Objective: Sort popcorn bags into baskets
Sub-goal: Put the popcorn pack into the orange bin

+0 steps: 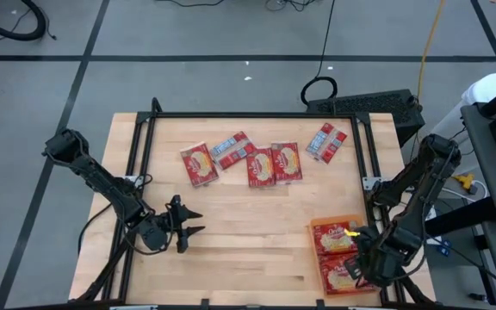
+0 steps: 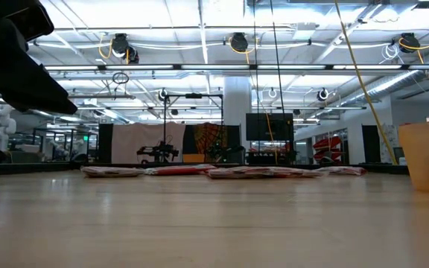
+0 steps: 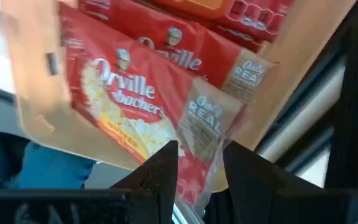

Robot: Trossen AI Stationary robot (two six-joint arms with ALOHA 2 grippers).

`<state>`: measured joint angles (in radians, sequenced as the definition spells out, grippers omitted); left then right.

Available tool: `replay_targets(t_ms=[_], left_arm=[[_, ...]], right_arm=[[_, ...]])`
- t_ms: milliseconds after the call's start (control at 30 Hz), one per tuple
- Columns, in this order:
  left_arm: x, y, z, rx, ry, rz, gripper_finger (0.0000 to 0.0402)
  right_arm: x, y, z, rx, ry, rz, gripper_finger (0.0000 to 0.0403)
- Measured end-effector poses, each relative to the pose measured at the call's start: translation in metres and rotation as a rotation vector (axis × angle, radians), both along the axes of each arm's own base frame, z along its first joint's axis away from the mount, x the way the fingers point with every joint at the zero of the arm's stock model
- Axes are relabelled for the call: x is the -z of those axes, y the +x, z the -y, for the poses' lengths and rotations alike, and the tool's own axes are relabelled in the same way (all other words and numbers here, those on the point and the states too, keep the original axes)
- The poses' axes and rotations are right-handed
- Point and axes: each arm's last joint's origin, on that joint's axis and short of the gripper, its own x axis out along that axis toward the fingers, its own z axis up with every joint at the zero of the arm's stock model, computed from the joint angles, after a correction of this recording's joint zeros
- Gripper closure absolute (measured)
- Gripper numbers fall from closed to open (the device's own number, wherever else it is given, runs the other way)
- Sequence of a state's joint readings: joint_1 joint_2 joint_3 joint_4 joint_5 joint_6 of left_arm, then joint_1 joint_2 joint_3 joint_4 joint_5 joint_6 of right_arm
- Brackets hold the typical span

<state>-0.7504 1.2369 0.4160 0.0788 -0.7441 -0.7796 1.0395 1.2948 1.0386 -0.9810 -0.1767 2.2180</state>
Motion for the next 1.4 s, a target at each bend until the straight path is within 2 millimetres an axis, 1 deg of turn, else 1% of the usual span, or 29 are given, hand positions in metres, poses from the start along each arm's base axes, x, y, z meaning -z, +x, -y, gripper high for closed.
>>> replay_targets(t_ms=[100,167,233,300,400,500,633,700,800,967,1167,1400], left_arm=[[0.0,0.001,-0.001,-0.003,0.009,-0.001,0.0195],[0.0,0.002,-0.002,-0.007,0.009,-0.001,0.0193],[0.0,0.002,-0.002,-0.009,0.007,-0.001,0.0193],[0.0,0.002,-0.002,-0.012,0.001,0.0,0.0196],[0.0,0.002,-0.002,-0.016,-0.008,0.001,0.0204],[0.0,0.002,-0.002,-0.014,0.0,0.001,0.0213],[-0.001,0.002,-0.003,-0.022,0.072,0.014,0.0223],[-0.001,0.003,-0.006,-0.031,0.121,0.018,0.0226],[0.0,0.006,-0.014,-0.086,0.174,0.003,0.0225],[0.008,0.014,-0.045,-0.244,0.21,-0.102,0.0211],[0.014,0.019,-0.075,-0.327,0.224,-0.231,0.017],[0.017,0.019,-0.086,-0.369,0.223,-0.284,0.0115]], right_arm=[[-0.001,0.002,0.002,0.005,0.07,-0.145,0.0284],[-0.002,0.002,0.003,-0.008,0.109,-0.203,0.0288],[-0.002,0.004,0.004,-0.021,0.115,-0.198,0.0291],[-0.001,0.006,0.005,-0.019,0.091,-0.151,0.0294],[0.0,0.012,0.008,-0.023,0.005,0.007,0.0297],[0.0,0.019,0.011,-0.033,-0.129,0.239,0.0298],[0.0,0.037,0.014,-0.041,-0.34,0.549,0.0298],[0.001,0.048,0.016,-0.045,-0.437,0.648,0.0298],[0.006,0.067,0.022,-0.063,-0.554,0.708,0.0298],[0.02,0.107,0.031,-0.166,-0.656,0.742,0.0298],[0.038,0.157,0.033,-0.306,-0.728,0.861,0.0298],[0.054,0.204,0.033,-0.392,-0.819,1.061,0.0298]])
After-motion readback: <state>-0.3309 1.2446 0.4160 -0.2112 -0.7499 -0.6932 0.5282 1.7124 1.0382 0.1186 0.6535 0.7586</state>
